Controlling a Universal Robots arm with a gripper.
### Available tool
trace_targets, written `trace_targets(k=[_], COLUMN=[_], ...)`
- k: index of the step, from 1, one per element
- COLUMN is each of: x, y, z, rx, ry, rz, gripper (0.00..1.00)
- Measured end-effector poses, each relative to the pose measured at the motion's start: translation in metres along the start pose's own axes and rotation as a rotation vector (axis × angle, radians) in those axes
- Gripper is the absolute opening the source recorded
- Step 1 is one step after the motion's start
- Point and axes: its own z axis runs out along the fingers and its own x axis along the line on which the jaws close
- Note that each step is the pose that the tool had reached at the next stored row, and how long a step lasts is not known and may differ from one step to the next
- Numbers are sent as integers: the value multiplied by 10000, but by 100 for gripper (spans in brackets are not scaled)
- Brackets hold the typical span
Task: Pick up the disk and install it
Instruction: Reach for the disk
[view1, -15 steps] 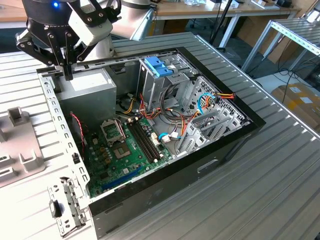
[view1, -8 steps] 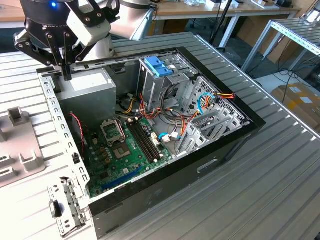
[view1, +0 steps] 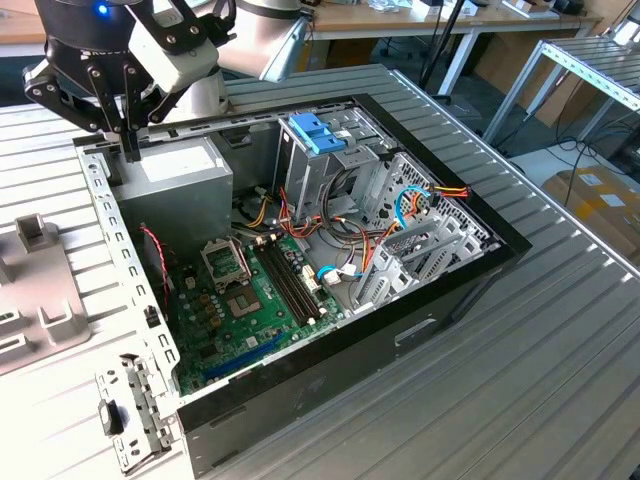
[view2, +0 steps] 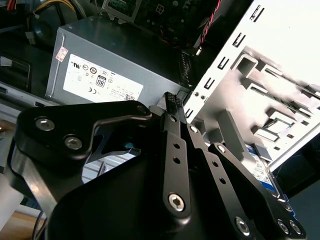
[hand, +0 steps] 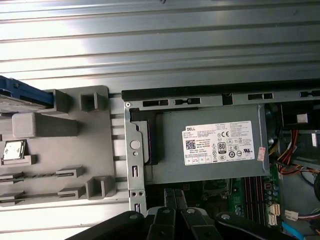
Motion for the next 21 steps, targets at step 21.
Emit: trace_targets(k=[21], x=[56], y=[-4], z=[-1], rx=[-1], ry=[0], rz=[0], gripper=[11])
